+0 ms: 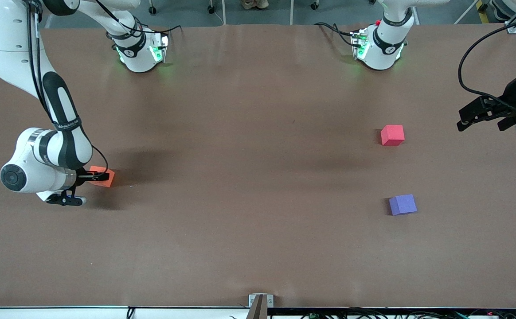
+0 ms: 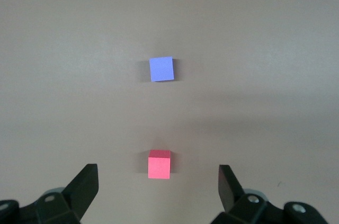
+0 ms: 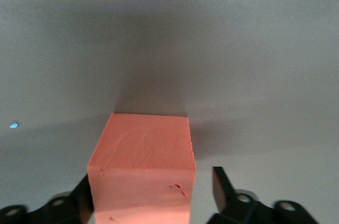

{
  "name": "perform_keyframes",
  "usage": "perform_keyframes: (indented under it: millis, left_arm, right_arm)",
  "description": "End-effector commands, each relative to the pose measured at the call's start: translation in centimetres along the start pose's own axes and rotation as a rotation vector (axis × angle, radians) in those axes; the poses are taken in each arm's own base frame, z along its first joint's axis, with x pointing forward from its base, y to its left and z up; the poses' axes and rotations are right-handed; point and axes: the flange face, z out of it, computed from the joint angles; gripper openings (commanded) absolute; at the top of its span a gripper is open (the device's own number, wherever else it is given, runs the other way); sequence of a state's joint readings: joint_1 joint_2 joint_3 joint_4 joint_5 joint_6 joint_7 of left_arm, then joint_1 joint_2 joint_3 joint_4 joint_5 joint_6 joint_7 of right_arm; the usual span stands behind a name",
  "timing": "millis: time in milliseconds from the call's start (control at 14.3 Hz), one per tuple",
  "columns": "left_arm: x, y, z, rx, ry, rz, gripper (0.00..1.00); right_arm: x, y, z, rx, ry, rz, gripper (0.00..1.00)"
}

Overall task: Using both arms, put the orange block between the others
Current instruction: 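Reach the right gripper down to the orange cube and grasp it, then lift the orange cube and carry it toward the table's middle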

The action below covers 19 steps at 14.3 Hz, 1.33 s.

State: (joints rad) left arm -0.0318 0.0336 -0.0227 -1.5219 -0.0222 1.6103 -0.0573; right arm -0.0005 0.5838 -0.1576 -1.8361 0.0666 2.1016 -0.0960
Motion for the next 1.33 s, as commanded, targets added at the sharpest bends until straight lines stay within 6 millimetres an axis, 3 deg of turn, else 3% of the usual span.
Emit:
perform_keyframes:
  millis: [0,70,209,279,349,419,558,628,767,907,1047,1256]
  left_arm:
    - [0.1,0.0,-0.4,0.009,0.004,0.011,1.00]
    - [0.1,0.0,-0.4,0.009,0.004,0.011,1.00]
    - [0.1,0.1,-0.4,0.011,0.004,0.013,1.00]
    - [0.0,0.0,-0.4,0.011,0.002,0.011,1.00]
    - [0.0,0.0,-0.4,0.011,0.004,0.011,1.00]
    - [0.0,0.0,-0.5,0.011,0.006,0.011,1.00]
    - [0.1,0.0,-0.3,0.011,0.002,0.011,1.00]
    - [0.1,0.0,-0.3,0.011,0.002,0.011,1.00]
    - [0.0,0.0,-0.4,0.011,0.004,0.011,1.00]
    - [0.0,0.0,-0.3,0.013,0.001,0.011,1.00]
    - [0.0,0.1,-0.4,0.012,0.004,0.013,1.00]
    - [0.0,0.0,-0.4,0.013,0.004,0.011,1.00]
  right_arm:
    - [0.0,-0.2,-0.1,0.018,0.004,0.002,0.41]
    - [0.1,-0.3,-0.6,0.019,0.008,0.000,0.35]
    - [0.1,-0.8,-2.0,0.022,0.003,-0.019,0.32]
    - [0.5,-1.9,-4.0,0.024,-0.009,-0.043,0.32]
    - [1.0,-4.2,-6.6,0.026,-0.013,-0.097,0.32]
    - [1.2,-8.1,-10.0,0.029,-0.015,-0.177,0.32]
    - [0.4,-16.3,-14.2,0.005,-0.012,-0.326,0.32]
    - [-0.3,-20.6,-15.3,-0.013,0.013,-0.435,0.32]
    - [-3.0,-31.8,-17.1,-0.067,0.092,-0.661,0.32]
    - [-4.0,-39.5,-15.5,-0.085,0.161,-0.795,0.32]
    - [-6.9,-47.3,-12.4,-0.130,0.197,-0.996,0.32]
    - [-9.4,-54.6,-9.3,-0.267,0.223,-1.247,0.33]
